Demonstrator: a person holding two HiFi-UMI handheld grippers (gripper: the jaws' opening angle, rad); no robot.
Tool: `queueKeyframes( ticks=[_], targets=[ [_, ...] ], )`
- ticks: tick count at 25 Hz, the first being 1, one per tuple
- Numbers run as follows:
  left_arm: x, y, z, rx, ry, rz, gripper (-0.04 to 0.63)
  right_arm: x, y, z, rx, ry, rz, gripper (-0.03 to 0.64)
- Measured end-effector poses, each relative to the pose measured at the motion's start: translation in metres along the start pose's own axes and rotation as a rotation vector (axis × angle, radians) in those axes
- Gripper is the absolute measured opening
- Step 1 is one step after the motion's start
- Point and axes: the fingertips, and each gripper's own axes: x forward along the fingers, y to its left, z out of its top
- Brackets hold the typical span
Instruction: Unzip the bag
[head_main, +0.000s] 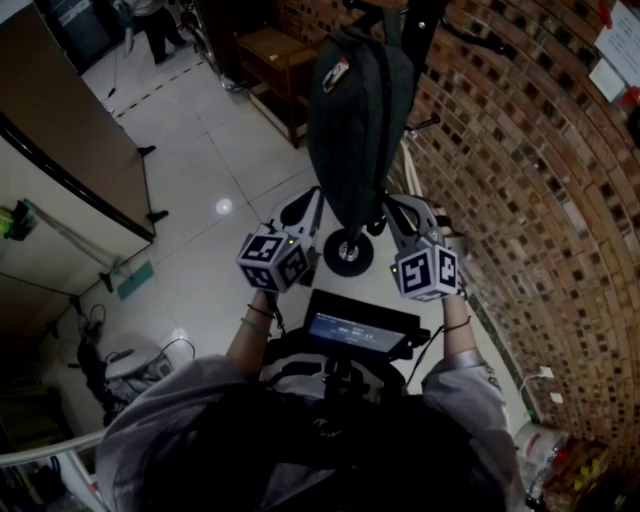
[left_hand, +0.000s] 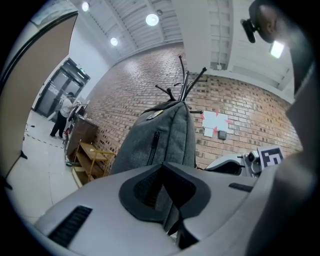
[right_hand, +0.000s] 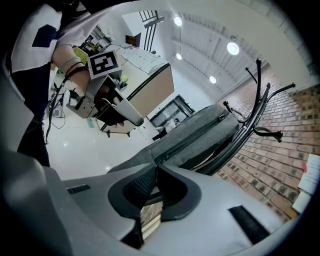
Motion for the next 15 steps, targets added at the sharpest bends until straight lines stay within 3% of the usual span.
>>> queueKeyframes(
  ticks=[7,15],
  targets=[
    [-0.001,0.001,-0.003,0.002,0.01,0.005,0.009,0.002,0.005,-0.009,0.045,0.002,0.013,0.023],
    [-0.003,0.005,-0.01,-0.005,0.017,0.006,0.009,0.001,0.012,-0.018,0.283,-0.037,0.03,0.041]
  ],
)
